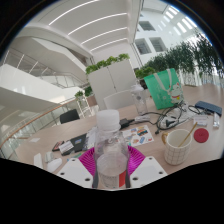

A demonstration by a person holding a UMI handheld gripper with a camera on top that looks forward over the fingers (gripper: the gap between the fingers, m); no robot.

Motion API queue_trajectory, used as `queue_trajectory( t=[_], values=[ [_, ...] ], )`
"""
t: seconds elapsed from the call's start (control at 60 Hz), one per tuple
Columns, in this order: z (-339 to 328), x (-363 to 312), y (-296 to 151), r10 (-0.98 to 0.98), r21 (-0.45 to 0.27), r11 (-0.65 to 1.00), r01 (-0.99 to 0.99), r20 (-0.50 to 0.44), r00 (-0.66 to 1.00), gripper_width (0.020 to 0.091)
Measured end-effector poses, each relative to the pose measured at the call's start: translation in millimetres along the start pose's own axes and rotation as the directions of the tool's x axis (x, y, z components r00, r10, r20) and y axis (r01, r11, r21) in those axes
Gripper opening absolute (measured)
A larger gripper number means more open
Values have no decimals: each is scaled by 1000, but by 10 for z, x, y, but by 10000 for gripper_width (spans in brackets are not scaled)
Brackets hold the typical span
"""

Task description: Pour water

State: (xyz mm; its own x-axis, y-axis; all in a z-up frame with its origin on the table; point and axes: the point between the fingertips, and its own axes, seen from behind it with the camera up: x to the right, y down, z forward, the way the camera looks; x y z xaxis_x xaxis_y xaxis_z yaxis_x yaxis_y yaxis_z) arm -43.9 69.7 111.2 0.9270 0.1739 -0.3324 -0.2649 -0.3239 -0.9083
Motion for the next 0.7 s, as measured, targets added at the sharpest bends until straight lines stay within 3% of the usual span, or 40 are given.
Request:
queue_trajectory(
  t=[0.05,0.117,0.183,0.267,0.317,0.5,0.517,0.533,0.55,0.7],
  values=[
    [53,92,-239,201,19,979,-201,10,980,365],
    [126,268,-414,506,-14,862,-506,51,861,342],
    [170,338,-506,765,-39,643,-765,55,641,362],
    [294,417,-554,950,-131,307,-943,105,295,361],
    [290,397,-653,991,-192,89,-977,114,68,361],
    [63,517,-1103,924,-289,-279,-916,180,-338,364],
    [162,451,-1024,923,-262,-290,-921,180,-342,363],
    [35,562,-1131,905,-287,-322,-902,187,-383,363],
    [152,521,-1069,906,-256,-330,-908,185,-382,363],
    [-22,743,-1150,847,-245,-438,-865,211,-489,362]
  ],
)
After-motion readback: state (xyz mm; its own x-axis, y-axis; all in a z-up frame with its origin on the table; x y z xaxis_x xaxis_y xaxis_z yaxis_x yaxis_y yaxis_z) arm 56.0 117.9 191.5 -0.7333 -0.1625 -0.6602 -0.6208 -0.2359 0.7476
